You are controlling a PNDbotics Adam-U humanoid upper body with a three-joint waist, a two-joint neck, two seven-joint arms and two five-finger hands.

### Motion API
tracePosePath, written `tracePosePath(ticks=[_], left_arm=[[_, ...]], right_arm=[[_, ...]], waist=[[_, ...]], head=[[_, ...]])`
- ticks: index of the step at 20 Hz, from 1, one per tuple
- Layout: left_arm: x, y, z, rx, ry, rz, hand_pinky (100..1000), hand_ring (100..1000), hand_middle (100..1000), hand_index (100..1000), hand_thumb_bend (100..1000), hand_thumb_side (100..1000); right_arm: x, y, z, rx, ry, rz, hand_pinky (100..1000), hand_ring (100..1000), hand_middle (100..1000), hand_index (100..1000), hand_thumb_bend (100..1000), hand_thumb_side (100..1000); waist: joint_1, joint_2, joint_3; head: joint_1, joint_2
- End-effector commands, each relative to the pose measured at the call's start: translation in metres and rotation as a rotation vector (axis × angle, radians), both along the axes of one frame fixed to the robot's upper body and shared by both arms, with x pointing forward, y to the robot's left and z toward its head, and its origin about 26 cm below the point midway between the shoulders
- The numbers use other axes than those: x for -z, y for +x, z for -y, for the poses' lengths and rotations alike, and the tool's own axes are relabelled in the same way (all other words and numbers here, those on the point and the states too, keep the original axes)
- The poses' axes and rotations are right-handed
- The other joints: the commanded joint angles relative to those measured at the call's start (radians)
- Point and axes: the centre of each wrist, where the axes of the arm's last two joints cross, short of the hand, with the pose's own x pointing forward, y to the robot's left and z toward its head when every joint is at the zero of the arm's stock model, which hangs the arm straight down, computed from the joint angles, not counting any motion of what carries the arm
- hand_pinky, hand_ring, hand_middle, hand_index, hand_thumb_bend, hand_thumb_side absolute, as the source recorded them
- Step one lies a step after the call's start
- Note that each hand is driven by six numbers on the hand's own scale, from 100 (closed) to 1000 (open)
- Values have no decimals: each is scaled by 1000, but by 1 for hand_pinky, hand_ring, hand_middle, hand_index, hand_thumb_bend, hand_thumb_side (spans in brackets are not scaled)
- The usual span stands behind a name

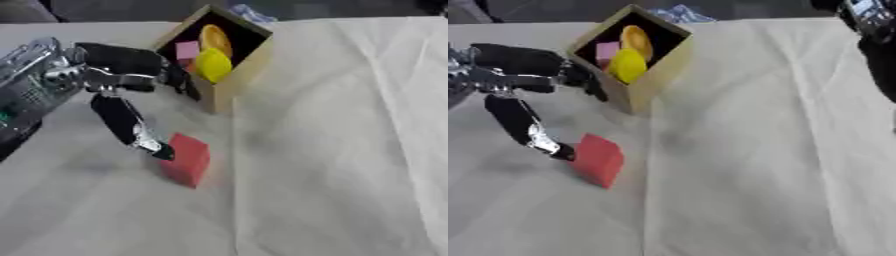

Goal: Pick up objects on the table and place them in the box.

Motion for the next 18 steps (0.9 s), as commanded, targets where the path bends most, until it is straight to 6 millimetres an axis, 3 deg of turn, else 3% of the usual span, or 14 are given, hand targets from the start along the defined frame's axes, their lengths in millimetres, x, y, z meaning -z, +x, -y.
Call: tracePosePath(ticks=[1,6,14,18], left_arm=[[3,7,-6,-21,17,7,864,809,790,893,596,573],[11,5,-13,-14,33,-10,870,814,798,897,630,569],[-16,-29,-14,60,-27,87,873,819,804,901,631,581],[-15,-35,-5,64,6,129,867,826,813,901,671,560]], right_arm=[[-8,-5,2,7,-4,32,888,861,682,845,100,718],[-8,-5,2,10,1,31,888,861,682,845,100,718],[-6,-5,3,16,6,25,888,860,681,844,100,718],[-6,-4,2,12,10,26,888,860,681,844,100,717]], waist=[[-2,-18,-2],[-3,-16,-3],[-4,-18,-1],[-6,-19,-2]], head=[[2,0],[0,1],[-1,2],[2,1]])
